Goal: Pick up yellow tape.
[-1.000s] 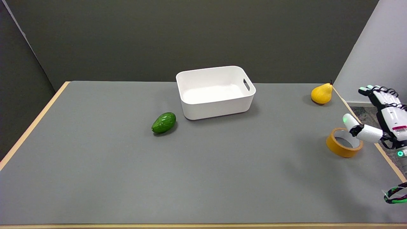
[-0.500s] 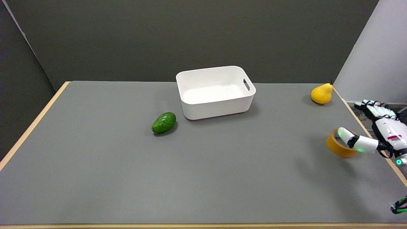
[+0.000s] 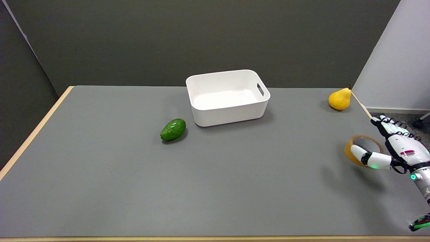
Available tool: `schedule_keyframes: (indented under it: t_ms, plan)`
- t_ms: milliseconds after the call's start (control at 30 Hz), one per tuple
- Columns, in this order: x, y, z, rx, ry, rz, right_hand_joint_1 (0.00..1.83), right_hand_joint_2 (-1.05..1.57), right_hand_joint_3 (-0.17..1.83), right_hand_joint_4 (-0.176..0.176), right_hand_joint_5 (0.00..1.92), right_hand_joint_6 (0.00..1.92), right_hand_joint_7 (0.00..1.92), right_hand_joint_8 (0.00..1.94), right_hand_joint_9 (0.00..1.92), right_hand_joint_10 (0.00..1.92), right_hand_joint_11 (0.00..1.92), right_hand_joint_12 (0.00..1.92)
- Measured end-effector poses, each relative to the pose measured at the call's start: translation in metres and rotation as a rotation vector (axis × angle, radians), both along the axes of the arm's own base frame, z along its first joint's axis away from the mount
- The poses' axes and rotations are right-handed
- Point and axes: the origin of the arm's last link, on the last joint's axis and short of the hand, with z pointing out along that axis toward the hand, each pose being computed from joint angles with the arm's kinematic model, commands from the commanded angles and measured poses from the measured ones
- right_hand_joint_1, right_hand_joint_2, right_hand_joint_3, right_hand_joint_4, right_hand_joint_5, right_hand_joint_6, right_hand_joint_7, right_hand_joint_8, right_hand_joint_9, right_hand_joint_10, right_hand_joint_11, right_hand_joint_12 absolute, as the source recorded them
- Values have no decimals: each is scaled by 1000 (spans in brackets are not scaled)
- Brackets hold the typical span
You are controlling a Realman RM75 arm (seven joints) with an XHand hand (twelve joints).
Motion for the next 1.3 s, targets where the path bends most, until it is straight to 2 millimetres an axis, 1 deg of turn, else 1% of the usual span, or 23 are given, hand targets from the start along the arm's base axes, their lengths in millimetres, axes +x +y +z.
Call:
schedule_keyframes:
  t_ms: [533, 700, 967, 1133, 1267, 1300]
  plan:
    - [-16, -24, -5, -18, -59, -52, 287, 559, 743, -53, 29, 260, -1, -1, -1, -1, -1, 275]
    - [-22, -26, -8, -25, -75, -63, 287, 560, 742, -53, 28, 261, -1, -1, -1, -1, -1, 278]
    - [-30, -23, -9, -41, -96, -79, 289, 562, 738, -51, 26, 263, -1, -1, -1, -1, -1, 281]
    - [-33, -22, -10, -46, -97, -86, 289, 562, 747, -54, 27, 260, -1, 17, -1, -1, -1, 369]
    - [-35, -21, -12, -46, -97, -88, 308, 586, 710, -49, 26, 279, -1, 107, -1, -1, -1, 486]
    - [-36, -21, -12, -46, -97, -88, 410, 555, 840, -57, 47, 273, 40, 82, 5, 49, -1, 583]
